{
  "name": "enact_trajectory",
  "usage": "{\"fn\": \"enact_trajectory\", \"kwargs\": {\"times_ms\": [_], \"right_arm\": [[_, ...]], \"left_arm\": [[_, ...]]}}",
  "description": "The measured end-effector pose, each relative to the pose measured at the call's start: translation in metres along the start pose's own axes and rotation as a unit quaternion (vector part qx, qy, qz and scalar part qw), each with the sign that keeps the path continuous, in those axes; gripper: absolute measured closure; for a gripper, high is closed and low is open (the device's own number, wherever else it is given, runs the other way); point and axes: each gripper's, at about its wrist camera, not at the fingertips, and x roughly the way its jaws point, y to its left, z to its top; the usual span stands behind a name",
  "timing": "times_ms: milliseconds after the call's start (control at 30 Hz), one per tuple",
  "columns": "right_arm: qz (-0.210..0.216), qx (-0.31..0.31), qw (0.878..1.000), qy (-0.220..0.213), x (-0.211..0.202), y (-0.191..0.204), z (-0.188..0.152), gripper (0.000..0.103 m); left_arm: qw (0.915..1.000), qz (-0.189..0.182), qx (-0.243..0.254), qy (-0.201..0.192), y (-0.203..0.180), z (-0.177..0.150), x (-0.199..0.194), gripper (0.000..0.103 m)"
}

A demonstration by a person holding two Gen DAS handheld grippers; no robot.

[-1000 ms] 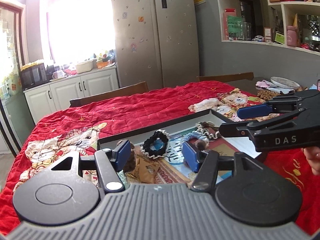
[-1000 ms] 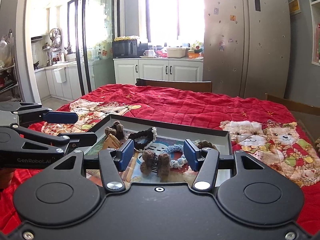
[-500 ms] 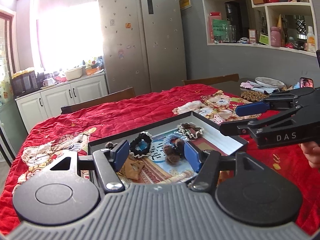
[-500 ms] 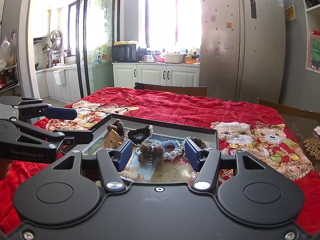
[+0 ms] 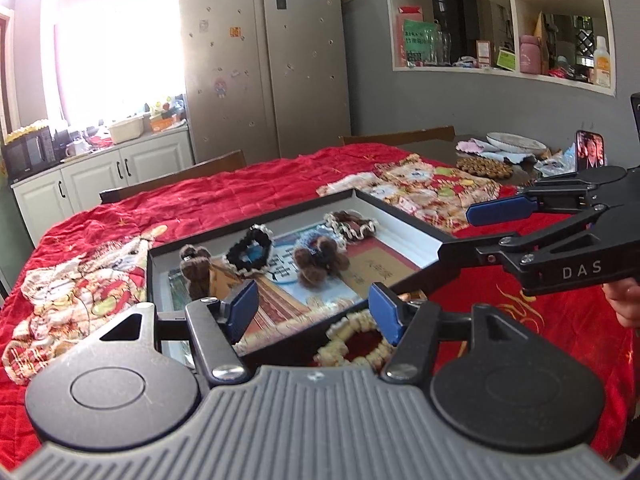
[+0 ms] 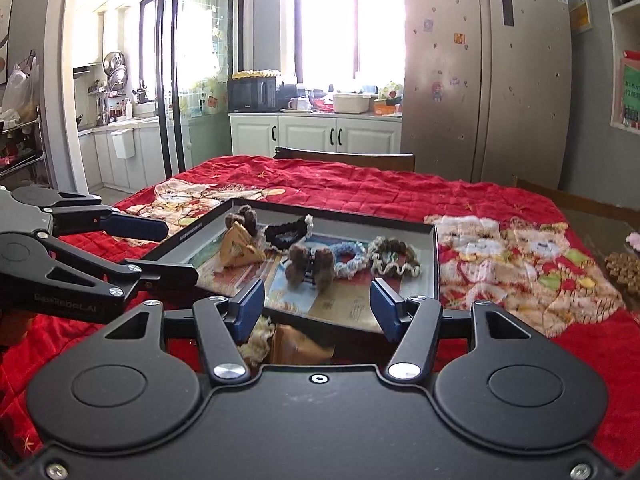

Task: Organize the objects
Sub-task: 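Reach the left gripper to the cream rope scrunchie while the right reaches a brown paper packet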

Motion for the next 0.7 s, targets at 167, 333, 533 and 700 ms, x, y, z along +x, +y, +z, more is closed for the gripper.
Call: {"fn": "enact_trajectory", "kwargs": {"times_ms": [167,333,533,700], "right_arm": [[0.005,0.005,1.000,-0.002,-0.003,-0.002,-0.010,0.045],[0.011,0.018,1.000,0.007,0.002,-0.003,-0.019,0.045],[0.018,0.019,0.999,0.020,0.010,0.000,-0.030,0.045],[0.019,0.025,0.999,0.029,0.016,-0.001,-0.035,0.045]], "left_arm": [[0.9999,-0.012,0.004,0.006,-0.004,-0.008,0.002,0.029],[0.9996,-0.021,0.014,0.013,-0.008,-0.015,0.006,0.029],[0.9987,-0.031,0.034,0.020,-0.014,-0.023,0.010,0.029],[0.9978,-0.037,0.048,0.029,-0.016,-0.030,0.016,0.029]]}}
